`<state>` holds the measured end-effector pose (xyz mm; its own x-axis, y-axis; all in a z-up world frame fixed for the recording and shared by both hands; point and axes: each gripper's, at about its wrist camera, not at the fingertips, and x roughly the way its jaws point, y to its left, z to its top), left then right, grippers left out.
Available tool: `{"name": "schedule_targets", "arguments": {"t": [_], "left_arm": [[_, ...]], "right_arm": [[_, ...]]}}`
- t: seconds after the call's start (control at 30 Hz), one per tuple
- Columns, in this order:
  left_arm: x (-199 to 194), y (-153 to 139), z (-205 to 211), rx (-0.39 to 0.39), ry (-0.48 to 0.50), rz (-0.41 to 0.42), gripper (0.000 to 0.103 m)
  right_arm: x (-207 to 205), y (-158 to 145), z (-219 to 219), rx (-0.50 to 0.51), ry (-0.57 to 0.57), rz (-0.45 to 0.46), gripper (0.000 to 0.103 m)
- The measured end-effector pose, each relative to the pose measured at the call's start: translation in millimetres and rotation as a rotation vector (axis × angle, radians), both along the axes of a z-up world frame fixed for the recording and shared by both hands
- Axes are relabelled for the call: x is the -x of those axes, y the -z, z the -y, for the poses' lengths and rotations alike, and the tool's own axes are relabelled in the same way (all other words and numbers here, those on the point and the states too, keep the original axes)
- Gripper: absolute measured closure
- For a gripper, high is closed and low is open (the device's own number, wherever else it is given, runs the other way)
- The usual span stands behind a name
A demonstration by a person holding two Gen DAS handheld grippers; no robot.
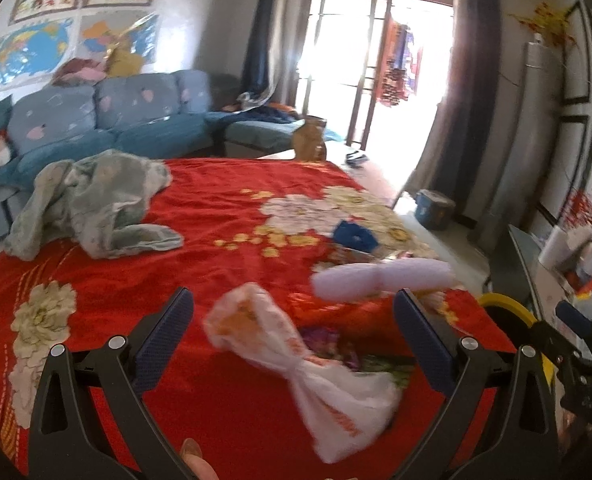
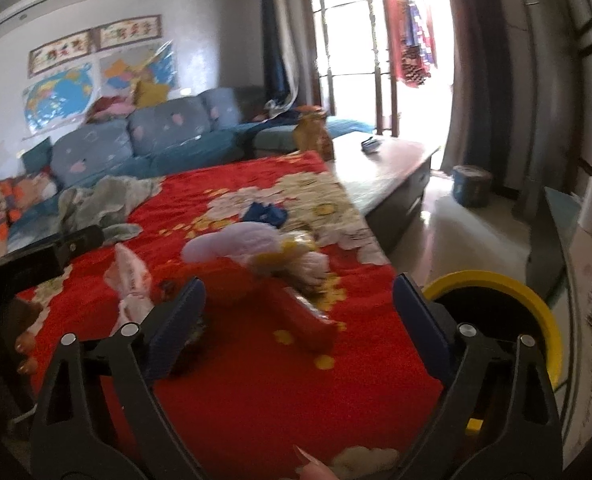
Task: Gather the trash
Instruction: 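Grasp the white plastic bag with the left tool while the right tool grasps the white foam mesh sleeve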
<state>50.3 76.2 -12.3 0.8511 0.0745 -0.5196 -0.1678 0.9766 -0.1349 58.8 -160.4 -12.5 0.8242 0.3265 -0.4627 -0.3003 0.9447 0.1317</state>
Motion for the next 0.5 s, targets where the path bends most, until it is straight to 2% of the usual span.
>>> {"name": "schedule_targets", "arguments": {"t": [0.27, 0.5], "left_arm": [[-13.6, 13.0, -45.0, 0.041, -0.074, -0.065, 0.006], [-31.9, 33.9, -64.8, 0.130, -0.039, -0.137, 0.006]], "right_arm": [[-24.1, 6.4, -28.4, 0.023, -0.065, -0.055, 0.023], [-50.8, 8.1, -37.2, -0.003, -0.084, -0.100, 0.029]]}}
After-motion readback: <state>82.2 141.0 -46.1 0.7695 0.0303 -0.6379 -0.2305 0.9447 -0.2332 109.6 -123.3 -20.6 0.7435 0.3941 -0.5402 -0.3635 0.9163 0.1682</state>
